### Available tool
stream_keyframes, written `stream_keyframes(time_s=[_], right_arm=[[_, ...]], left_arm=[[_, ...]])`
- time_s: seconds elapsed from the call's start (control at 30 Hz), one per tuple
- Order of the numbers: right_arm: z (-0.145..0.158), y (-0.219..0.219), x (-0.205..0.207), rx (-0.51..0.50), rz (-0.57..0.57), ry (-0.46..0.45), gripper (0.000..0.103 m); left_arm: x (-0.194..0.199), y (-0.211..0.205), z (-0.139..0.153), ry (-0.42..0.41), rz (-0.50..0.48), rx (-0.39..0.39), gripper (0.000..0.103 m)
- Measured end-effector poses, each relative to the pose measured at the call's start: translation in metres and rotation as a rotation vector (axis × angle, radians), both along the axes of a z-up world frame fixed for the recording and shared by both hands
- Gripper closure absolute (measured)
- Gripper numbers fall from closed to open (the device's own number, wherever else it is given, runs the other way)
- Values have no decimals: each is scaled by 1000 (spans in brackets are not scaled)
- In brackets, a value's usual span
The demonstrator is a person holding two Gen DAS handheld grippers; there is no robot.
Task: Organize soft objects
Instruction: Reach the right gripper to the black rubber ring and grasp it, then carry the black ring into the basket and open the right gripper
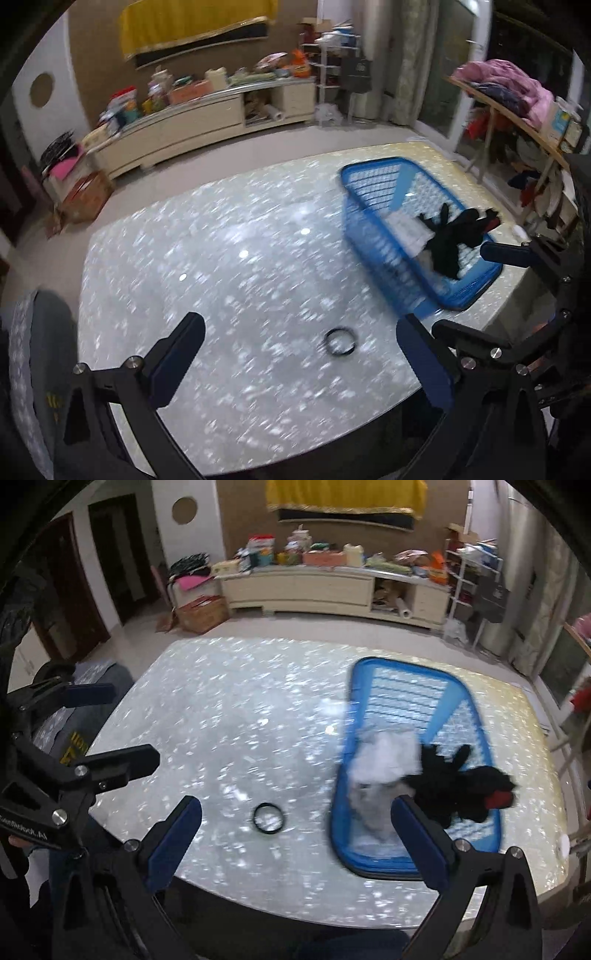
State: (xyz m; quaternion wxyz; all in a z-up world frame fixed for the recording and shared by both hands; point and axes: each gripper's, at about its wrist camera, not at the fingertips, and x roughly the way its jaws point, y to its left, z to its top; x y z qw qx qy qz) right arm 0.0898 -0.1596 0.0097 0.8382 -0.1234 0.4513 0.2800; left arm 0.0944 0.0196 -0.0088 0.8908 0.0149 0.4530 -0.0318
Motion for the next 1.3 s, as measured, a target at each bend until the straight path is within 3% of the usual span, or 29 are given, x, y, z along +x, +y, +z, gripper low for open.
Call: stream_keyframes(time_s=[0.27, 0.43, 0.57, 0.67, 0.77, 0.83, 0.9, 1.07, 1.13, 1.27, 1.3], right_arm=[[-36, 53, -6, -35, 101, 63, 1], [-69, 73, 4, -76, 128, 126, 0], [-96, 81, 6, -103, 142, 192, 1], [-115, 86, 15, -127, 139, 228, 13], [-131, 87, 20, -136, 140, 260, 18], [-141, 88, 25, -144, 143, 280, 39], [-150, 90, 28, -170, 146, 283, 47], [-166, 92, 37, -187, 148, 305, 55], [-172, 94, 40, -203, 145, 315, 68], [-174, 99, 38, -216, 161, 280, 78], [-174, 100, 36, -222, 167, 267, 86]], left_arm=[[-34, 59, -26, 29, 87, -52, 0], [-37, 81, -56, 70, 149, -39, 0], [-40, 95, -78, 68, 166, -74, 0], [-33, 102, -97, 97, 190, -86, 0], [-25, 108, -117, 135, 209, -105, 0], [-20, 111, -127, 144, 218, -117, 0], [-15, 115, -136, 155, 228, -130, 0], [-10, 119, -149, 164, 235, -146, 0], [-9, 120, -153, 165, 239, -139, 0], [-9, 124, -155, 152, 260, -127, 0], [-9, 124, -154, 152, 262, -128, 0]])
